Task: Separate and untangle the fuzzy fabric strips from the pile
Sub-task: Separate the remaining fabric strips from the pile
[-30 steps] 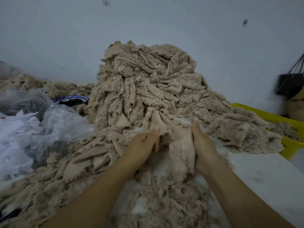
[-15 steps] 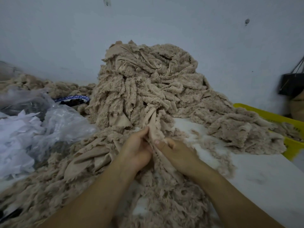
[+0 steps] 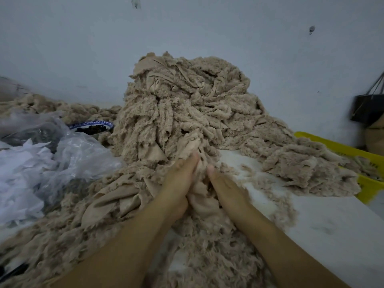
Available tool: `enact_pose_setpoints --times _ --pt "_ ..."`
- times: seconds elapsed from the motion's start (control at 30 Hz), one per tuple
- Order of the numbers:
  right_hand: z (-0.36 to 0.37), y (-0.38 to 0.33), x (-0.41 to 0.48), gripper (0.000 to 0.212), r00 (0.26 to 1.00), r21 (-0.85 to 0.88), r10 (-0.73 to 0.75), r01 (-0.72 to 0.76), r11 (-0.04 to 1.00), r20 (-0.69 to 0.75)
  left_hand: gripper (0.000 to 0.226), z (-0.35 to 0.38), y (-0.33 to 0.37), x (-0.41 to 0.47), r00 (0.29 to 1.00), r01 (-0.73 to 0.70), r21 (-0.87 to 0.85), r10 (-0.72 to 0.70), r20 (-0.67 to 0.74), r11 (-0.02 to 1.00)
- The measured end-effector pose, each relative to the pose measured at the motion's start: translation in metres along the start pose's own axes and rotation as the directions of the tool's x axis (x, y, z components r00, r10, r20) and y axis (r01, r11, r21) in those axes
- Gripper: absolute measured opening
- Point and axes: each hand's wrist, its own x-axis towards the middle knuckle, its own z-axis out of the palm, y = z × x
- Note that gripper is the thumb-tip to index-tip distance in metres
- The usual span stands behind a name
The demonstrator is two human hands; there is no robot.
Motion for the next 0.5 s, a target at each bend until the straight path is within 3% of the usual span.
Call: enact_pose_setpoints --times 0.1,0.23,0.37,0.43,0.5 --pt "-0.003 0.002 0.006 0.063 0.994 0.217 0.096 -0.083 0.973 -0.047 0.026 0.011 -0.012 -0.009 0.99 -0.131 0.269 0.112 0.082 0.954" --pt "-0.008 0.007 0.009 0.064 0.994 0.395 0.112 -0.106 0.913 0.008 0.035 0.01 -0.012 -0.007 0.987 -0.154 0.365 0.13 0.09 0.918" --pt "-0.01 0.004 0.01 0.042 0.986 0.479 0.165 -0.148 0.866 0.006 0.035 0.006 -0.019 -0.005 0.986 -0.157 0.362 0.122 0.116 0.919" --pt "-0.01 0.004 0.011 0.03 0.981 0.431 0.174 -0.122 0.894 -0.082 0.035 0.004 -0.021 -0.003 0.987 -0.156 0.362 0.154 0.033 0.919" --pt "-0.013 0.003 0.012 0.027 0.964 0.415 0.159 -0.057 0.908 -0.215 0.038 0.0 -0.02 0.004 0.975 -0.121 0.286 0.168 -0.144 0.951"
